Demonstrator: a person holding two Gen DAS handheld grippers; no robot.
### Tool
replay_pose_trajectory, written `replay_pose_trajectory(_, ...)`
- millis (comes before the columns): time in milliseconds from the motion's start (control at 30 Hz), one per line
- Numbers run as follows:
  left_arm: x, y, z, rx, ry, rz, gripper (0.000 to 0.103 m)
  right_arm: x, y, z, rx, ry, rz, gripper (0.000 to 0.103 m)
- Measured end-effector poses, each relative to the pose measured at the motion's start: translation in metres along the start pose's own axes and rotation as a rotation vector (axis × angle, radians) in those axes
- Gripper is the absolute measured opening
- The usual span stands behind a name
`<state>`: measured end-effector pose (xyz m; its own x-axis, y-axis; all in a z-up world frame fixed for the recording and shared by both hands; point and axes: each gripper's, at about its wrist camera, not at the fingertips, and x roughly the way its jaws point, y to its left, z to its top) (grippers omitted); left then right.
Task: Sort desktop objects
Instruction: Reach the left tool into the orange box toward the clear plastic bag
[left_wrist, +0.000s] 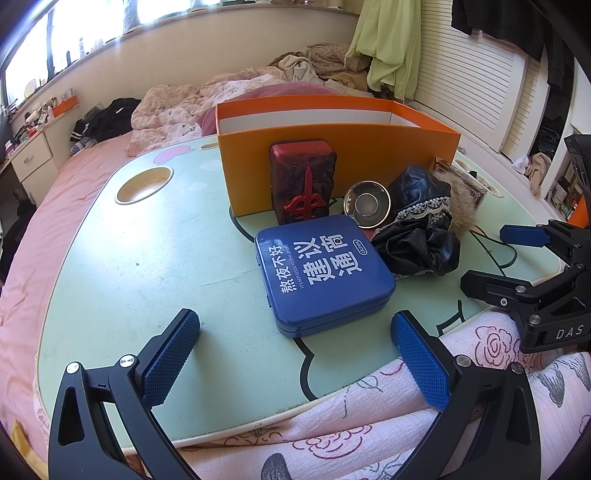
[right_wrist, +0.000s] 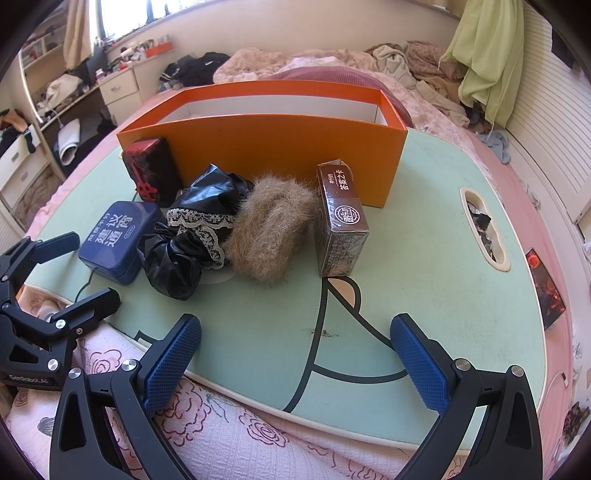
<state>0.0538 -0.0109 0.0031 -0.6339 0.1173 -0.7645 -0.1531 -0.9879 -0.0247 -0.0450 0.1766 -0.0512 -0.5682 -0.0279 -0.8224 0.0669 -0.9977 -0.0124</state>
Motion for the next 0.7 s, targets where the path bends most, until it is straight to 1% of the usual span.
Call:
replay_pose_trajectory(233, 0.0, 0.0, 0.0, -0.001, -0.001, 0.002, 0.103, -0.001, 0.0, 0.0, 0.001, 0.0, -0.001, 0.103)
replay_pose_trajectory(367, -0.002, 0.004, -0.002, -0.018, -0.003, 0.017, 0.103, -0.001, 0.0, -0.001, 0.002, 0.0, 0.0, 0.103)
replay_pose_trajectory(433, -0.005, 0.007, -0.001, -0.032, -0.003, -0.002, 0.102, -0.002, 0.0, 0.0, 0.002, 0.0, 0.0, 0.103)
replay_pose_trajectory(467, -0.007, 0.009, -0.001, -0.036, -0.003, -0.031, 0.101, -0.002, 0.001, 0.0, 0.002, 0.0, -0.001, 0.103)
replay_pose_trajectory(500, -0.013, 0.012, 0.0, -0.041, -0.011, -0.062, 0.097, -0.002, 0.0, 0.0, 0.002, 0.0, -0.001, 0.103)
replay_pose_trajectory(567, -0.03, 0.017, 0.007, -0.041, -0.053, -0.083, 0.093, -0.001, 0.0, 0.0, 0.003, 0.0, -0.001, 0.103)
replay_pose_trajectory(633, -0.047, 0.019, 0.021, -0.018, -0.107, -0.067, 0.088, -0.001, 0.0, -0.001, 0.003, 0.0, -0.001, 0.103)
replay_pose_trajectory(700, -0.059, 0.02, 0.047, 0.022, -0.142, -0.05, 0.088, -0.002, 0.0, -0.001, 0.003, 0.0, -0.002, 0.103)
